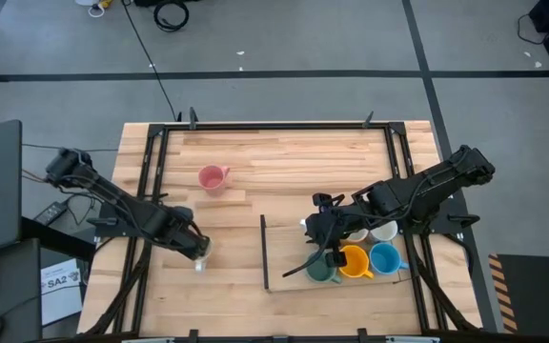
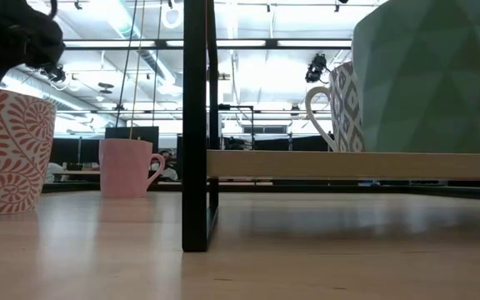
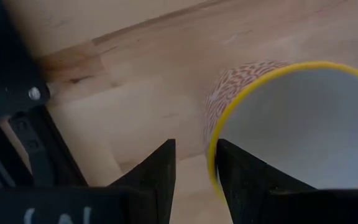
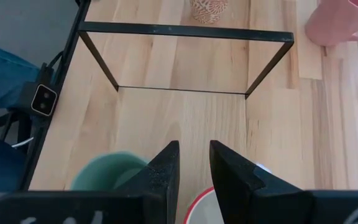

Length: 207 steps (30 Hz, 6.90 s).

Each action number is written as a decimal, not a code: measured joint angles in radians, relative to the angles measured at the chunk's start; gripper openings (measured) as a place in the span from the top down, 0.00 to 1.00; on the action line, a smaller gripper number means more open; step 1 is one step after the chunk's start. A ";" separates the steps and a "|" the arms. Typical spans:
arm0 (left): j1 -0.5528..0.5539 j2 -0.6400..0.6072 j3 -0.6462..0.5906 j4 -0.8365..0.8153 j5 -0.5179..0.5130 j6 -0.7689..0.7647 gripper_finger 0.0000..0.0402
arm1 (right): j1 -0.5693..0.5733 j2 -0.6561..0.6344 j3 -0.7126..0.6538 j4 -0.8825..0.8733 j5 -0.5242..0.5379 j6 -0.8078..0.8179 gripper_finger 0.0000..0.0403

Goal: Place coffee mugs
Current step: Put the pink patterned mug on the shelf

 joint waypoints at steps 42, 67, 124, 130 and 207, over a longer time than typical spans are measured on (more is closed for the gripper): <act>0.288 0.042 0.000 0.233 -0.064 1.848 0.91 | 0.000 0.000 0.000 0.029 0.000 0.000 0.77; 0.283 0.042 0.001 0.226 -0.042 2.560 0.90 | 0.000 0.000 0.000 0.051 0.000 0.000 0.77; 0.283 0.034 0.114 0.404 -0.058 2.329 0.82 | 0.000 0.000 0.000 0.050 0.000 0.001 0.77; 0.287 0.034 0.255 0.233 -0.057 2.173 0.82 | 0.000 0.000 0.000 0.050 0.000 0.000 0.77; 0.390 0.037 0.239 0.076 -0.022 1.462 0.95 | 0.000 -0.058 0.000 0.004 0.000 -0.026 0.77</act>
